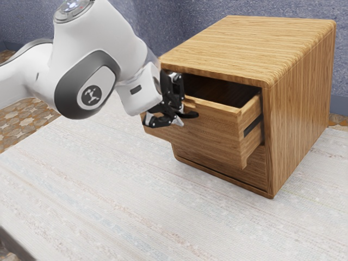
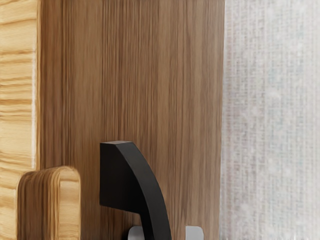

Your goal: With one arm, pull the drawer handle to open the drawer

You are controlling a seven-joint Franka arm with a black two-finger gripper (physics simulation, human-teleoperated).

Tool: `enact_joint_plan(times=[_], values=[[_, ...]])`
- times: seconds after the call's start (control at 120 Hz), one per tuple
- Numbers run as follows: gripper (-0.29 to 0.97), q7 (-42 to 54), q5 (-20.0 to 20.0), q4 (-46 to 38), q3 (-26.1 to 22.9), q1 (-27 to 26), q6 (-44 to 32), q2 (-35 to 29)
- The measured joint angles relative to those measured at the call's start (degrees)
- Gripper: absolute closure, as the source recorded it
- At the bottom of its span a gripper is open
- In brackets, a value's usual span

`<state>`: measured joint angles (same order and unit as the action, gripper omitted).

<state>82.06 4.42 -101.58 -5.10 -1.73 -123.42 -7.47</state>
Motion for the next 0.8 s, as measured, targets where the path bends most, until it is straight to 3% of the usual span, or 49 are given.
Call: enact_joint_plan(times=[0.467, 0.525, 0.567, 0.617, 0.667, 0.742, 0.8], values=[[0.79, -5.11, -0.11, -15.9, -1.41, -0.8, 0.19, -16.58], [0.62, -5.8, -0.32, -17.43, -1.72, -0.8, 0.98, -18.49], [0.58, -6.24, -0.57, -18.62, -1.9, -0.79, 1.65, -19.89], [0.65, -6.79, -0.78, -19.65, -2.02, -0.77, 2.1, -21.13], [0.5, -7.29, -0.94, -20.11, -2.02, -0.89, 2.71, -21.72], [0.61, -7.98, -1.14, -20.42, -2.01, -0.94, 3.33, -22.1], [0.62, -8.6, -0.97, -20.92, -2.03, -1.09, 3.69, -22.66]])
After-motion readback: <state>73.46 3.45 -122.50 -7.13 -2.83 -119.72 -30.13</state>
